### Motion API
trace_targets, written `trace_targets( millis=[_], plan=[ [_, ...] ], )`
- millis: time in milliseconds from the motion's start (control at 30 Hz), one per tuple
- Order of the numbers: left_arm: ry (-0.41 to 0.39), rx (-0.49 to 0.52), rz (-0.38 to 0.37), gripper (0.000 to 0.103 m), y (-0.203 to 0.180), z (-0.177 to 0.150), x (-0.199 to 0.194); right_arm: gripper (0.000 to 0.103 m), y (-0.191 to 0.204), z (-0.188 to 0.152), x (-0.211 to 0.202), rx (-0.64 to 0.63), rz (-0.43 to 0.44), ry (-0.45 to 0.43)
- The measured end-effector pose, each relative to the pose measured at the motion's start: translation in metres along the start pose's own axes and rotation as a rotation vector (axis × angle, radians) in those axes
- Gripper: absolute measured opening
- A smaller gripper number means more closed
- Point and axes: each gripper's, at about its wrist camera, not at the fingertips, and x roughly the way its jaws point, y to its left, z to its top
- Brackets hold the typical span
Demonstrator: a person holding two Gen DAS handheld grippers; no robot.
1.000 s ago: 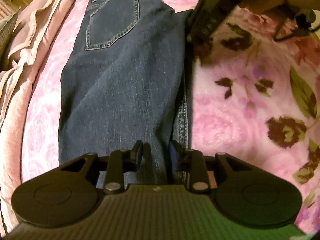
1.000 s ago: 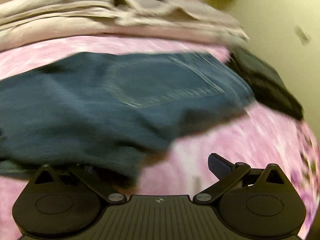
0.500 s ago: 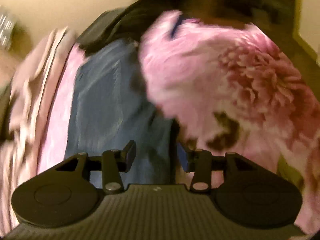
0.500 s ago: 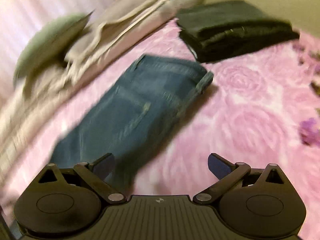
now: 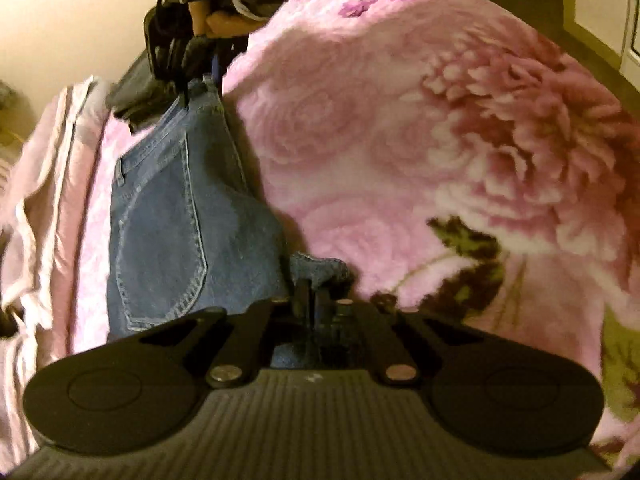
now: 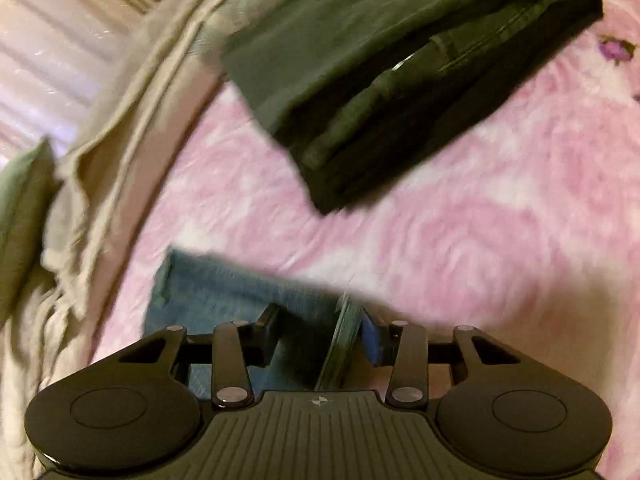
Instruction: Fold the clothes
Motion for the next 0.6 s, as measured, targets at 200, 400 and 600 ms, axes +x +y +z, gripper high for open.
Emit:
trace_targets(
  millis=[200,400,600],
  plan=[
    [-0.012,-0.165,-0.090,0.012,0.023,-0.003,-0.019,0.073,0.018,-0.007,-0.031,-0.185,-0.076,-0.054],
    [-0.038,-0.475,-0.006,0.014,0.082,-0.034,-0.054,0.073,0.078,-0.067,-0.058,-0.439,-0.006,-0.083],
    [0.178,-0.754,0.112,0.014,0.151,-0.093,0.000,0.073,0.137,-0.110,0.003,-0.778,0.060,0.041]
  ],
)
